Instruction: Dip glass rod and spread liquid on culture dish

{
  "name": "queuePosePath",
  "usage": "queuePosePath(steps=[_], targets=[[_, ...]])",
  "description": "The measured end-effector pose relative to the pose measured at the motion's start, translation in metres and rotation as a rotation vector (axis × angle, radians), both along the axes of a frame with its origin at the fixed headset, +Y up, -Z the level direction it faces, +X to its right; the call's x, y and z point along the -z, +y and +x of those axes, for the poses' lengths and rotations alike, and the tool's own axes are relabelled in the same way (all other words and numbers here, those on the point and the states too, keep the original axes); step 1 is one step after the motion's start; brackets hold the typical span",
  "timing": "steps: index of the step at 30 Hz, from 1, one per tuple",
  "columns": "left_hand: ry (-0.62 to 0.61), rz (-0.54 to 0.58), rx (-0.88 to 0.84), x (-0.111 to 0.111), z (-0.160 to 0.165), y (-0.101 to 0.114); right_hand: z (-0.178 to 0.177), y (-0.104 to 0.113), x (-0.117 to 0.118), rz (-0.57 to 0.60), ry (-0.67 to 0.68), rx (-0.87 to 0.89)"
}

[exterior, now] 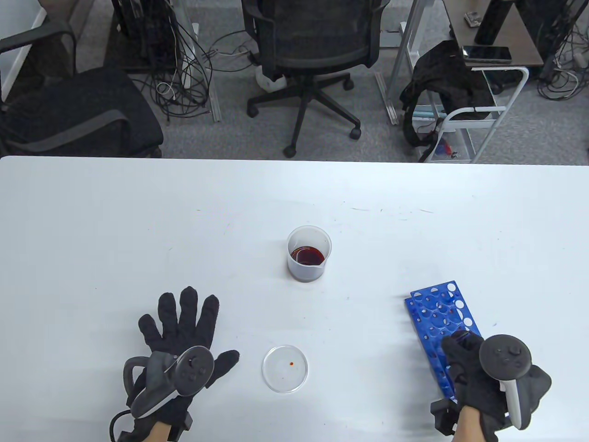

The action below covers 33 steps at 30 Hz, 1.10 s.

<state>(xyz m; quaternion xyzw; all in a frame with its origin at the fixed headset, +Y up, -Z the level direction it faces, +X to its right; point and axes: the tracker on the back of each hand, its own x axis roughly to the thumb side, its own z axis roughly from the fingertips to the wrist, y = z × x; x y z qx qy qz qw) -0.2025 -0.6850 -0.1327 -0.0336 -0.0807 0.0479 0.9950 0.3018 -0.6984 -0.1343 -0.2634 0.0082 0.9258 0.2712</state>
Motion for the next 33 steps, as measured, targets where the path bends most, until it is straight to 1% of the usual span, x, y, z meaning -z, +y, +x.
queuePosePath(steps=[2, 4, 6, 8, 10, 11, 12, 14, 15, 19, 24, 25, 28, 30, 33], targets=[[0.0, 0.0, 0.0, 0.0, 0.0, 0.0, -0.003, 0.01, -0.007, 0.042, 0.011, 0.005], [0.0, -0.002, 0.0, 0.0, 0.0, 0.0, -0.007, 0.023, -0.015, 0.138, 0.02, -0.022], [0.0, -0.005, 0.0, 0.0, 0.0, 0.0, -0.013, 0.036, -0.023, 0.268, 0.025, -0.056], [-0.001, -0.007, -0.002, 0.0, 0.0, -0.001, -0.021, 0.051, -0.032, 0.442, 0.028, -0.117], [-0.01, -0.017, -0.004, 0.0, 0.001, -0.001, -0.031, 0.061, -0.039, 0.556, 0.087, -0.158], [-0.013, -0.02, -0.003, 0.0, 0.001, -0.002, -0.037, 0.064, -0.041, 0.587, 0.125, -0.165], [-0.018, -0.026, 0.0, 0.001, 0.002, -0.003, -0.045, 0.066, -0.041, 0.599, 0.195, -0.161], [-0.033, -0.043, 0.007, 0.001, 0.003, -0.004, -0.059, 0.066, -0.038, 0.558, 0.285, -0.148], [-0.045, -0.053, 0.011, 0.001, 0.003, -0.004, -0.072, 0.063, -0.034, 0.511, 0.365, -0.15], [-0.063, -0.071, 0.022, 0.001, 0.004, -0.005, -0.111, 0.054, -0.024, 0.41, 0.543, -0.232], [-0.085, -0.102, 0.027, 0.002, 0.005, -0.007, -0.159, 0.035, -0.018, 0.269, 0.76, -0.303], [-0.089, -0.106, 0.029, 0.002, 0.005, -0.007, -0.163, 0.033, -0.018, 0.258, 0.777, -0.307], [-0.099, -0.103, 0.033, 0.002, 0.007, -0.009, -0.187, 0.017, -0.013, 0.146, 0.899, -0.33], [-0.104, -0.123, 0.032, 0.002, 0.008, -0.01, -0.197, 0.009, -0.012, 0.08, 0.937, -0.363], [-0.115, -0.145, 0.041, 0.002, 0.009, -0.012, -0.206, 0.003, -0.011, 0.074, 0.96, -0.391]])
